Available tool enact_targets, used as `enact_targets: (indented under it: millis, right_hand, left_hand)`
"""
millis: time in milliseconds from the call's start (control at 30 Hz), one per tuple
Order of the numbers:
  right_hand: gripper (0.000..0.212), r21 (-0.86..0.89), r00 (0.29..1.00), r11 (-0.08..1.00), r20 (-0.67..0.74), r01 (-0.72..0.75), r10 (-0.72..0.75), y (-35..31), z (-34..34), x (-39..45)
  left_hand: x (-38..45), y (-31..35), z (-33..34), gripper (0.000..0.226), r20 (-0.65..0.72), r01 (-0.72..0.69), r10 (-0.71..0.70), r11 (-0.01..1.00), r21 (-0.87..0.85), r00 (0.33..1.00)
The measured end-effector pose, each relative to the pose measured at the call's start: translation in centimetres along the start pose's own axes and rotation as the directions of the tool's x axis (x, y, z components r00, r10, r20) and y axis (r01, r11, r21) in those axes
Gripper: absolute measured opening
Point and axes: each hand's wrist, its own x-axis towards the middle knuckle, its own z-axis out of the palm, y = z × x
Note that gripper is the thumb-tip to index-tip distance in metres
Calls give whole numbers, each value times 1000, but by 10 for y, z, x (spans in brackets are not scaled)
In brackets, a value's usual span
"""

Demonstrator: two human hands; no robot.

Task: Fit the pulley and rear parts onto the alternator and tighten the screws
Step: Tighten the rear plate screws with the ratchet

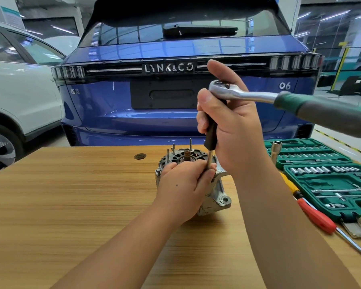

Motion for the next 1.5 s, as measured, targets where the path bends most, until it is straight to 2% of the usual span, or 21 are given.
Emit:
enact_targets:
  millis: [100,233,500,567,600,633,667,700,767,800,867,967,1100,1267,1333,1400,1500]
  right_hand:
    - [42,184,993,978,81,-101,87,0,-9,2]
    - [44,406,964,882,210,-239,165,0,-19,2]
    - [66,433,946,850,254,-299,203,1,-21,5]
    - [71,396,952,868,190,-299,242,-2,-19,7]
    - [61,320,965,911,108,-262,239,-3,-16,6]
    - [42,200,977,958,1,-208,212,-3,-12,5]
    - [23,83,979,982,-98,-168,176,-4,-8,4]
    - [13,18,973,987,-171,-157,158,-5,-4,4]
    - [16,2,952,984,-249,-181,175,-4,-1,4]
    - [15,29,952,978,-228,-204,206,-5,-2,5]
    - [6,124,961,959,-80,-255,266,-8,-7,5]
    - [28,203,959,938,65,-282,275,-6,-13,2]
    - [28,208,972,949,43,-235,231,1,-12,1]
    - [40,81,1000,996,-18,-19,21,6,-6,1]
    - [40,51,1000,999,-2,11,-11,8,-3,1]
    - [40,84,998,996,64,-5,-1,8,-5,1]
    - [41,257,974,957,214,-133,78,5,-11,1]
  left_hand:
    - [-1,-1,1,36,-17,-6,6,1000,-1,1000]
    - [-1,0,0,48,-1,-16,16,1000,-2,1000]
    - [0,1,-1,49,8,-18,18,1000,-15,1000]
    - [0,2,-1,48,7,-13,13,1000,-4,1000]
    - [1,2,-1,46,10,-9,9,1000,0,1000]
    - [0,1,-1,42,14,-7,7,1000,2,1000]
    - [0,1,0,35,15,-6,6,1000,5,1000]
    - [0,1,0,30,17,-5,4,1000,8,1000]
    - [0,1,0,21,26,-2,1,1000,7,1000]
    - [0,2,-1,21,29,3,-3,1000,6,1000]
    - [1,1,-1,26,26,12,-12,1000,-1,1000]
    - [-1,3,-2,29,15,13,-12,1000,-14,1000]
    - [-2,3,-4,30,8,8,-7,1000,-21,1000]
    - [0,3,-2,31,-3,6,-6,1000,-23,1000]
    - [0,2,-1,30,-9,-2,2,1000,-25,1000]
    - [-1,1,-1,28,-16,-9,8,999,-38,1000]
    - [-2,2,0,38,-26,-13,12,999,-38,1000]
